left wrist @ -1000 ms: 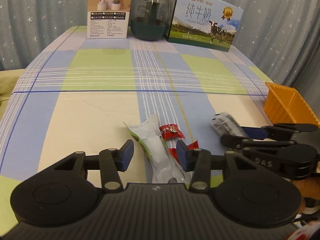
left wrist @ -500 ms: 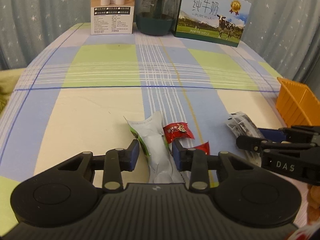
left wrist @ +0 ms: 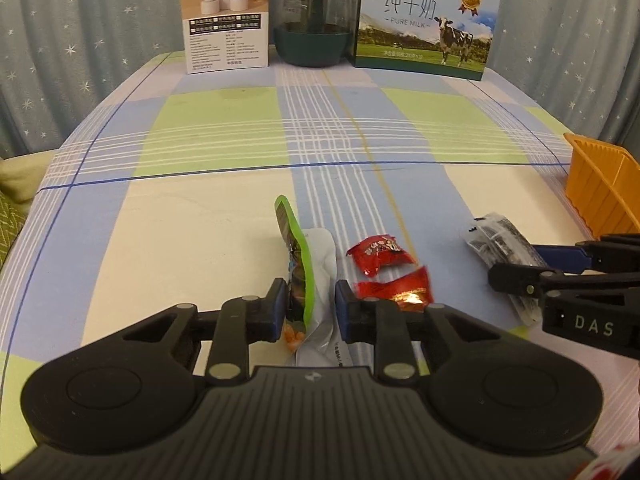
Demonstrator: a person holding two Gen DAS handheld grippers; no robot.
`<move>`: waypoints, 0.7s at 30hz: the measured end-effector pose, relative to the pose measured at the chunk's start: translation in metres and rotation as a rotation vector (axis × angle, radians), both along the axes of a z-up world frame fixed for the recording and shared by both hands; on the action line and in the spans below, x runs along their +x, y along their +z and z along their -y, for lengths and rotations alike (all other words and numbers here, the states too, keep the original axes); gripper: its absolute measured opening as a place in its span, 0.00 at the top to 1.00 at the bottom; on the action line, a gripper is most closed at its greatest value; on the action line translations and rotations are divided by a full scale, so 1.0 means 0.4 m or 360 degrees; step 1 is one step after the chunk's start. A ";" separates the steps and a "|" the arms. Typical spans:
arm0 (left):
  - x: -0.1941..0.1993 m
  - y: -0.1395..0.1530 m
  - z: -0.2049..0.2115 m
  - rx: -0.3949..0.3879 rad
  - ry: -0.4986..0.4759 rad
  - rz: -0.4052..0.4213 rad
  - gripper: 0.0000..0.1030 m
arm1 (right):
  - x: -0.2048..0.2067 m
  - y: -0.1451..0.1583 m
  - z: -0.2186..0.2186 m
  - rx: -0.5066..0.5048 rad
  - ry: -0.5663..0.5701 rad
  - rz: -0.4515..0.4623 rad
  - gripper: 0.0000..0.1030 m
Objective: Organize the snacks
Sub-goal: 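Grasp the white green-edged pouch with the left tool while the right tool holds the clear packet, then carry the white pouch and clear packet over the orange tray with both tools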
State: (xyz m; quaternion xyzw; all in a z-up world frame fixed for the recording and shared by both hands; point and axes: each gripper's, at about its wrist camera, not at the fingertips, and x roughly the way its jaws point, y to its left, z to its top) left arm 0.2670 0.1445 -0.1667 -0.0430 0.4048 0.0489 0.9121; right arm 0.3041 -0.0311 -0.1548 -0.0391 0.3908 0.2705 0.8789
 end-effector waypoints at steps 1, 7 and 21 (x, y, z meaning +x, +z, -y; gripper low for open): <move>-0.005 0.003 -0.001 -0.0002 0.0002 0.0002 0.78 | -0.004 0.003 0.003 0.0004 -0.0004 0.0003 0.63; -0.043 0.042 0.015 0.0048 -0.0018 0.0044 0.78 | -0.049 0.022 0.026 0.0025 -0.0057 0.0025 0.63; -0.207 0.200 0.081 -0.0053 -0.0002 0.0174 0.78 | -0.230 0.120 0.126 0.0152 -0.0212 0.0024 0.63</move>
